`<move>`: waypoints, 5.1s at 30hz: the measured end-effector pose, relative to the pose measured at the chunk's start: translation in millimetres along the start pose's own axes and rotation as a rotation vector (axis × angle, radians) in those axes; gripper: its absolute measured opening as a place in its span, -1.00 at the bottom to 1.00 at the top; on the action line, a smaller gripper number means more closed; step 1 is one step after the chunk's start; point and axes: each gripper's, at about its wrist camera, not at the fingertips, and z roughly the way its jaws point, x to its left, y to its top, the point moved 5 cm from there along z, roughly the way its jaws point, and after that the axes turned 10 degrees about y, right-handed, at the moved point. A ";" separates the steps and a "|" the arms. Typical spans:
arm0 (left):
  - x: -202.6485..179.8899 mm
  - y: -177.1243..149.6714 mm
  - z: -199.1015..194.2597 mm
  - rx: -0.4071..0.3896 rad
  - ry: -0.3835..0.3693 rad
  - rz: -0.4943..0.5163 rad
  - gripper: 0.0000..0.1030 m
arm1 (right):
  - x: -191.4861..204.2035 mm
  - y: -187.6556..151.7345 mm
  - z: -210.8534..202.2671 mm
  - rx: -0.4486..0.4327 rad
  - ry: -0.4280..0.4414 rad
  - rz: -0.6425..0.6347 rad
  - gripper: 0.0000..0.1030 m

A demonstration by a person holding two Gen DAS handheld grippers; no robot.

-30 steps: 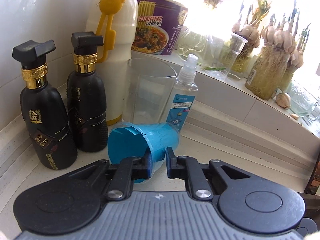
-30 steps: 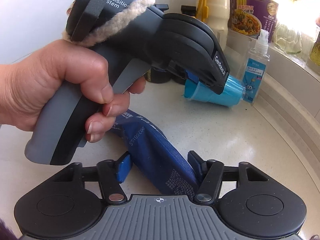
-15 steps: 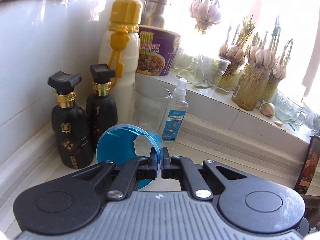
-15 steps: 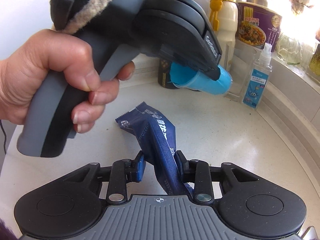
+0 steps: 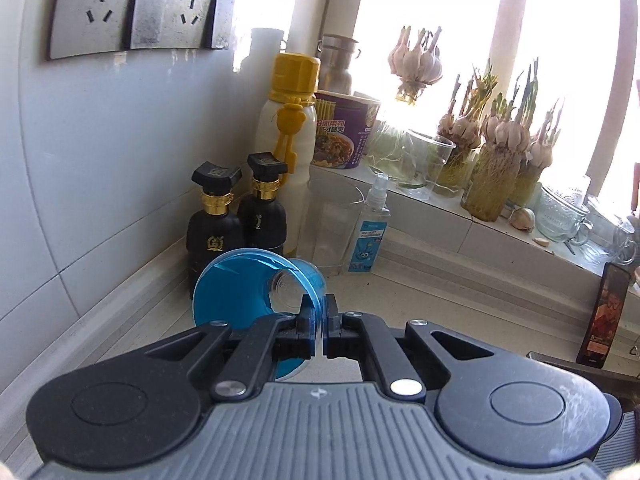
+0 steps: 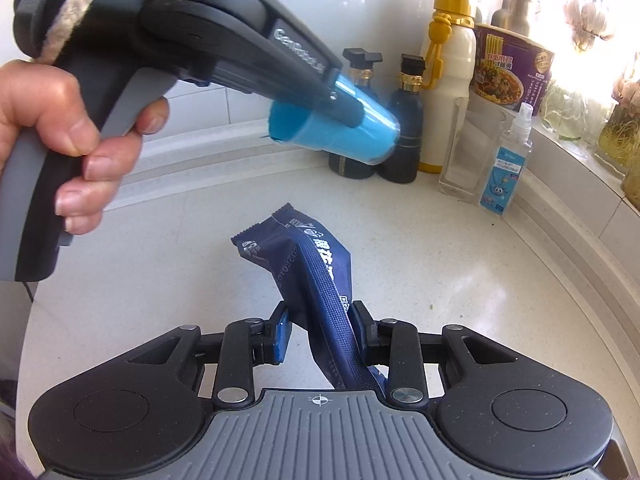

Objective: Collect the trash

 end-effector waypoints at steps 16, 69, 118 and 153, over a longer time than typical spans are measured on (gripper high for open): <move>53.3 -28.9 -75.4 -0.015 0.066 -0.050 -0.94 | 74.3 -6.9 -19.9 0.027 0.008 -0.056 -0.40; 259.8 -331.5 -166.5 0.383 0.356 -0.347 -0.94 | 357.7 -111.3 122.2 0.519 0.186 -0.025 -0.39; 296.7 -449.3 -73.7 0.741 0.360 -0.535 -0.39 | 346.3 -193.4 258.8 0.845 0.130 -0.002 0.29; 265.6 -345.1 -233.6 0.565 0.515 -0.468 0.95 | 357.6 -104.9 23.7 0.428 0.122 0.034 0.73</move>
